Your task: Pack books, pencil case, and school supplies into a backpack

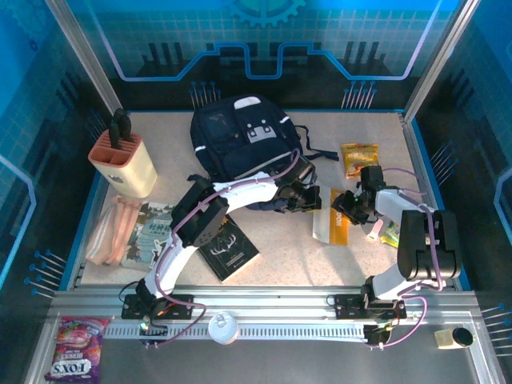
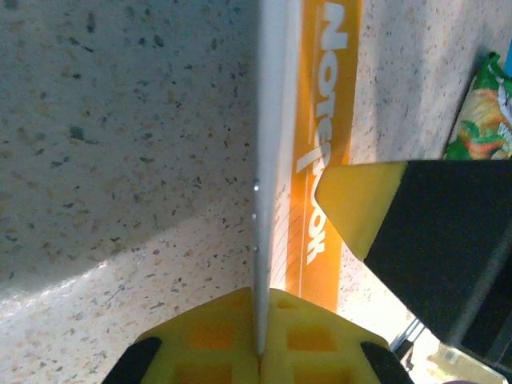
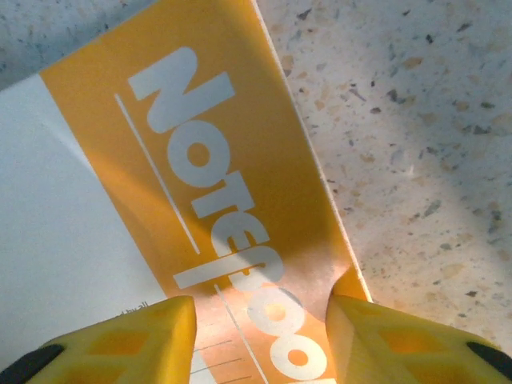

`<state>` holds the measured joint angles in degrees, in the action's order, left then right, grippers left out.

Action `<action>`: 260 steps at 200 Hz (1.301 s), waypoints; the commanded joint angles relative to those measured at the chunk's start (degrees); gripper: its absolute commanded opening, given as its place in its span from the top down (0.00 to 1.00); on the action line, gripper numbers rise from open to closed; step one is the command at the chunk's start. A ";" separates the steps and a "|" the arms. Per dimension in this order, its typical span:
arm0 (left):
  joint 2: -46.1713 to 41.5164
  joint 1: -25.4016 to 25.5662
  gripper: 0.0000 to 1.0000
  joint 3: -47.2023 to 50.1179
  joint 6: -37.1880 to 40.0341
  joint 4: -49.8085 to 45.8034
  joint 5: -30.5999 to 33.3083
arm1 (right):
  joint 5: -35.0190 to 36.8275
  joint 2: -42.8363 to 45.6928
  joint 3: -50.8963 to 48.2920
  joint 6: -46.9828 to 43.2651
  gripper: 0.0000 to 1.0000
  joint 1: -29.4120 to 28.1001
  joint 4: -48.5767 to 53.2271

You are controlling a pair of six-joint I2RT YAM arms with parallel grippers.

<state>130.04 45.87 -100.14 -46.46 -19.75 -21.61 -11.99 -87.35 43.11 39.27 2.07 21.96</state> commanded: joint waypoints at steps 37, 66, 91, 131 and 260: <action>-14.53 -5.60 1.00 7.06 -0.41 3.34 1.47 | -11.19 11.07 -5.14 6.39 0.33 0.97 -11.21; -21.27 -10.70 1.00 14.04 -3.26 7.79 1.88 | -16.99 14.10 -7.42 13.12 0.24 0.27 -20.34; -27.52 -15.06 1.00 20.60 -6.57 12.69 3.24 | -19.12 15.06 -8.78 19.64 0.19 -2.50 -28.12; -36.84 -20.18 1.00 31.45 -14.40 23.04 6.84 | -18.17 13.73 -9.55 31.41 0.13 -10.39 -42.15; -42.65 -21.43 1.00 40.72 -28.34 36.16 10.91 | -12.10 -1.20 -4.34 53.67 0.23 -25.36 -74.65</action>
<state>88.64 24.49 -60.45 -73.58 13.43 -11.53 -25.87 -86.83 36.49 90.32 -22.50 -45.08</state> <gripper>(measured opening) 0.065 0.800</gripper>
